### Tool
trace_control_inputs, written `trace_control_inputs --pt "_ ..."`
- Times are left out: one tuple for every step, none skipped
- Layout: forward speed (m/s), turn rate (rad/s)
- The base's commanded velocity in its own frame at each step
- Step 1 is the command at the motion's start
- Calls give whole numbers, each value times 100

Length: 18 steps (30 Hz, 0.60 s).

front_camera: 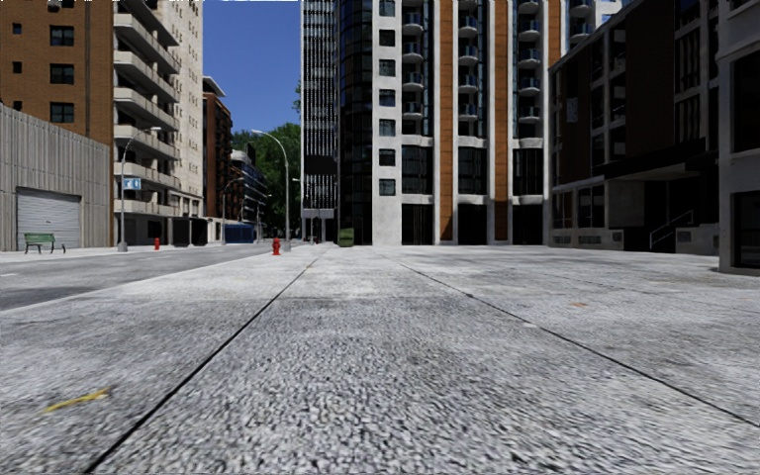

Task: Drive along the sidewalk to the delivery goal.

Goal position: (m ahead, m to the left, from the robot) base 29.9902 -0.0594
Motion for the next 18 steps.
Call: trace_control_inputs --pt "200 0" --pt "200 0" --pt "200 0" --pt "200 0" --pt "200 0" --pt "200 0" --pt "200 0" --pt "200 0" --pt "200 0" --pt "200 0" --pt "200 0" --pt "200 0" --pt "200 0" --pt "200 0" --pt "200 0" --pt "200 0" --pt "200 0" --pt "200 0"
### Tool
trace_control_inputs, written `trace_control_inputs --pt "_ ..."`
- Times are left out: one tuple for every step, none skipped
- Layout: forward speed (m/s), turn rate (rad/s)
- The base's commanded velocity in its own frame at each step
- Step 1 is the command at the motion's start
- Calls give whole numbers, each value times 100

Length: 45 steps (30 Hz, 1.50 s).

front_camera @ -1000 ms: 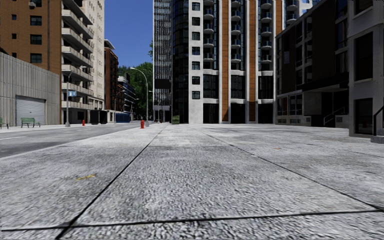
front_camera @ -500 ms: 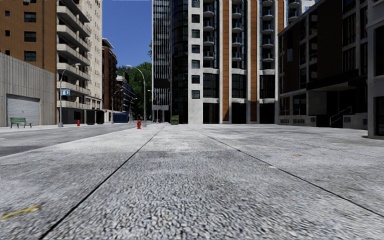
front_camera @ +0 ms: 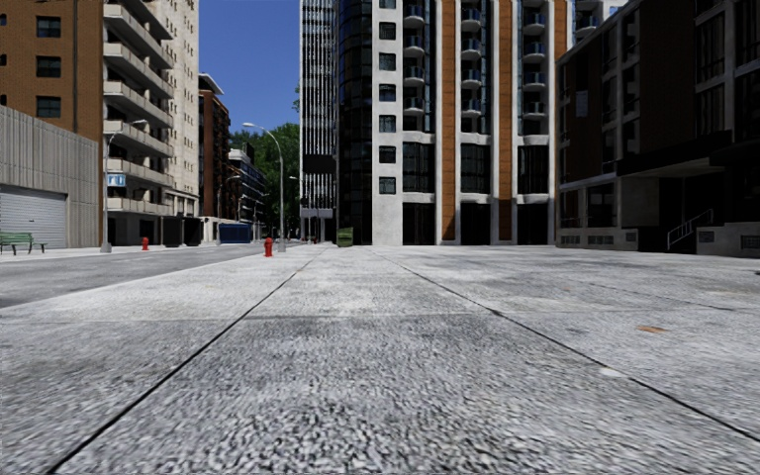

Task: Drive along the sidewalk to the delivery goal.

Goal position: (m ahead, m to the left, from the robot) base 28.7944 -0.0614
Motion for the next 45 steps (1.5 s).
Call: trace_control_inputs --pt "200 0" --pt "200 0" --pt "200 0" --pt "200 0" --pt "200 0" --pt "200 0" --pt "200 0" --pt "200 0" --pt "200 0" --pt "200 0" --pt "200 0" --pt "200 0" --pt "200 0" --pt "200 0" --pt "200 0" --pt "200 0" --pt "200 0" --pt "200 0" --pt "200 0" --pt "200 0" --pt "200 0" --pt "200 0" --pt "200 0" --pt "200 0" --pt "200 0" --pt "200 0" --pt "200 0" --pt "200 0" --pt "200 0" --pt "200 0" --pt "200 0" --pt "200 0" --pt "200 0" --pt "200 0" --pt "200 0" --pt "200 0" --pt "200 0" --pt "200 0" --pt "200 0" --pt "200 0" --pt "200 0" --pt "200 0" --pt "200 0" --pt "200 0" --pt "200 0"
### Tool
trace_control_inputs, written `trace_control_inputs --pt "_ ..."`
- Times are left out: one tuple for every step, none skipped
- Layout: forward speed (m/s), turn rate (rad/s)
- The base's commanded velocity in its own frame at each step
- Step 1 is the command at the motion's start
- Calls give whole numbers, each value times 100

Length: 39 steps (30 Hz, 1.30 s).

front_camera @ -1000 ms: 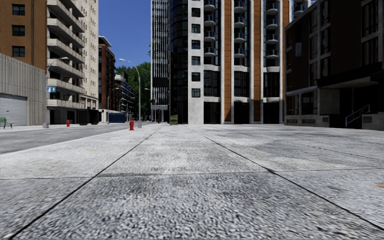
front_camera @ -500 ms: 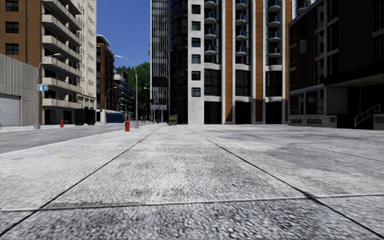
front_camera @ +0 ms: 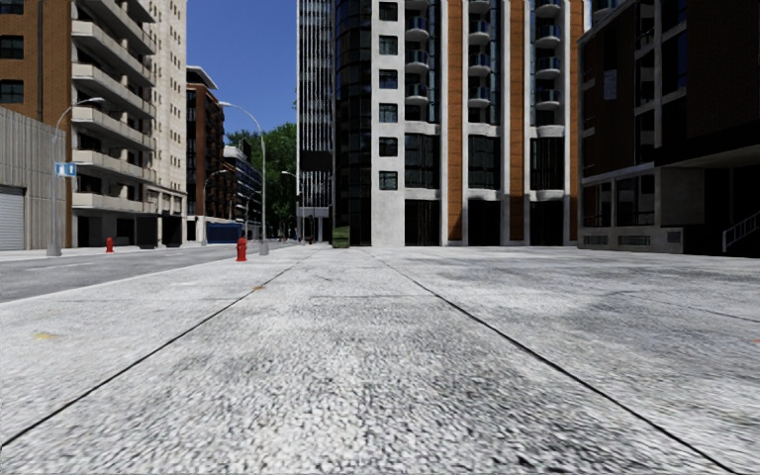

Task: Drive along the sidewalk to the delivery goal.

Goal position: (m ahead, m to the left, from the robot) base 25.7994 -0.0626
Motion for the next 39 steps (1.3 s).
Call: trace_control_inputs --pt "200 0" --pt "200 0" --pt "200 0" --pt "200 0" --pt "200 0" --pt "200 0" --pt "200 0" --pt "200 0" --pt "200 0" --pt "200 0" --pt "200 0" --pt "200 0" --pt "200 0" --pt "200 0" --pt "200 0" --pt "200 0" --pt "200 0" --pt "200 0" --pt "200 0" --pt "200 0" --pt "200 0" --pt "200 0" --pt "200 0" --pt "200 0" --pt "200 0" --pt "200 0" --pt "200 0" --pt "200 0" --pt "200 0" --pt "200 0" --pt "200 0" --pt "200 0" --pt "200 0" --pt "200 0" --pt "200 0" --pt "200 0" --pt "200 0" --pt "200 0" --pt "200 0"
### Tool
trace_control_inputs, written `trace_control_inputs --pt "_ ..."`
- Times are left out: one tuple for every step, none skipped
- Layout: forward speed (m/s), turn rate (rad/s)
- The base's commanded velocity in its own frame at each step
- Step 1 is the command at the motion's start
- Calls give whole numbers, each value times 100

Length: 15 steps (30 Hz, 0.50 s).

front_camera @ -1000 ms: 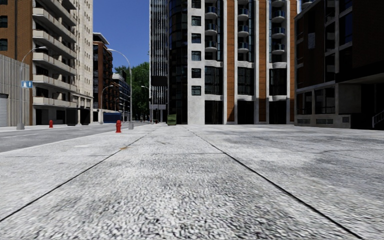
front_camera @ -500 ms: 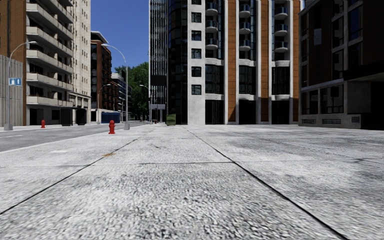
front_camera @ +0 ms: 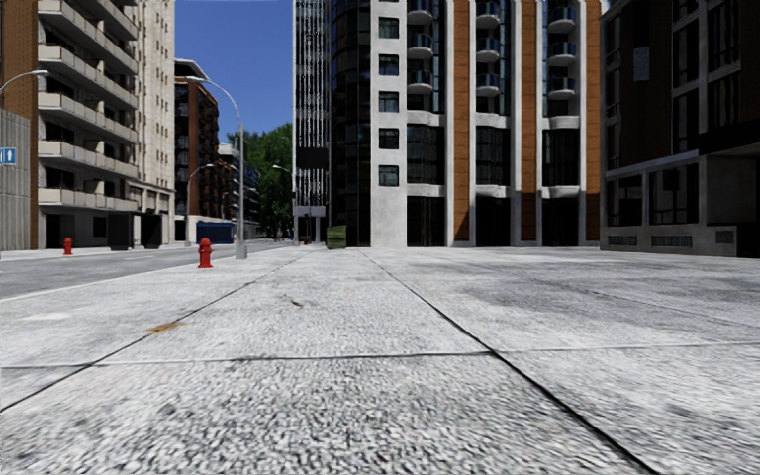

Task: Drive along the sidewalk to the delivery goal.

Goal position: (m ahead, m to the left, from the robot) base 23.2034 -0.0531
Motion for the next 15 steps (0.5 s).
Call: trace_control_inputs --pt "200 0" --pt "200 0" --pt "200 0" --pt "200 0" --pt "200 0" --pt "200 0" --pt "200 0" --pt "200 0" --pt "200 0" --pt "200 0" --pt "200 0" --pt "200 0" --pt "200 0" --pt "200 0" --pt "200 0"
